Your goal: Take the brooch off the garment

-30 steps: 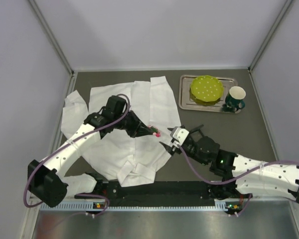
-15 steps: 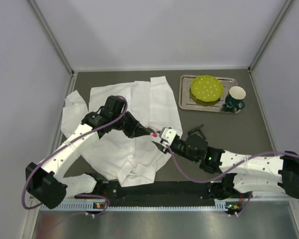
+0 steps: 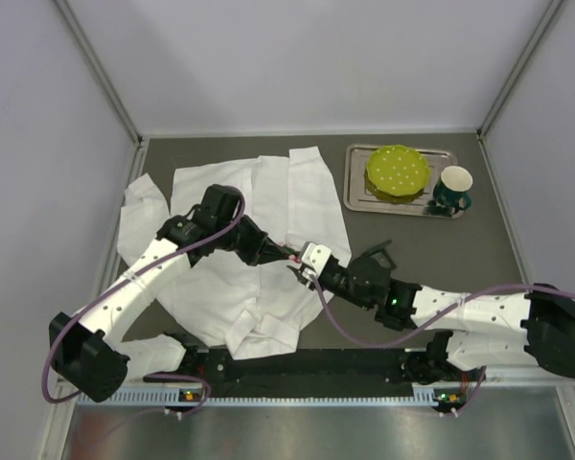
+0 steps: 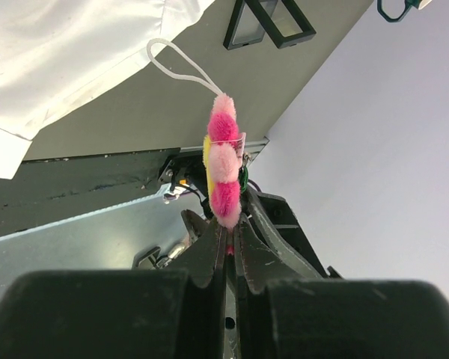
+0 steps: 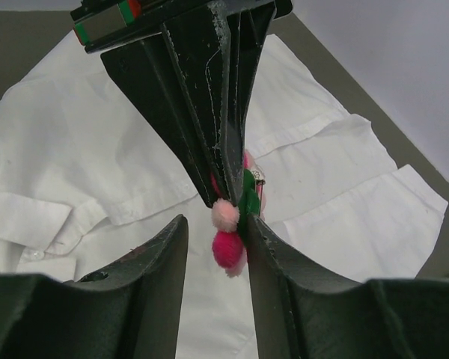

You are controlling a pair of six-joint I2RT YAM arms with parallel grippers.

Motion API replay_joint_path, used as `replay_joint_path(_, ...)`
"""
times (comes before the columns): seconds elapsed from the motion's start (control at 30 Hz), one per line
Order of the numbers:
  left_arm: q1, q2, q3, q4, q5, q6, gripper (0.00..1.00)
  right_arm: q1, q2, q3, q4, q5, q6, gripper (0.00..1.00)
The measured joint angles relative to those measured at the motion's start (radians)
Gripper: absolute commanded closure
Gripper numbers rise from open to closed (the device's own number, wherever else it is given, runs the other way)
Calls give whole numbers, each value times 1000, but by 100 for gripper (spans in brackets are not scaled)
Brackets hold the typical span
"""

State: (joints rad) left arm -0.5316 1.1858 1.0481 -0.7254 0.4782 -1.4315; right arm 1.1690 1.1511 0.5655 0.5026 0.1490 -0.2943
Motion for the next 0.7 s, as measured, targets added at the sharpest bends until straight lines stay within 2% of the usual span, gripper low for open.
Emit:
replay_joint_path(0.23, 0, 0, -5, 0, -1, -10, 100, 0, 26, 3, 7, 22, -5, 73)
replay_joint_path(0.5, 4, 0, -5, 2, -17, -19, 100, 1, 72, 43, 1, 58, -19, 100)
replay_joint_path(0.7, 11, 0, -7, 18, -34, -29, 100, 5, 97, 80, -36, 98, -16, 100)
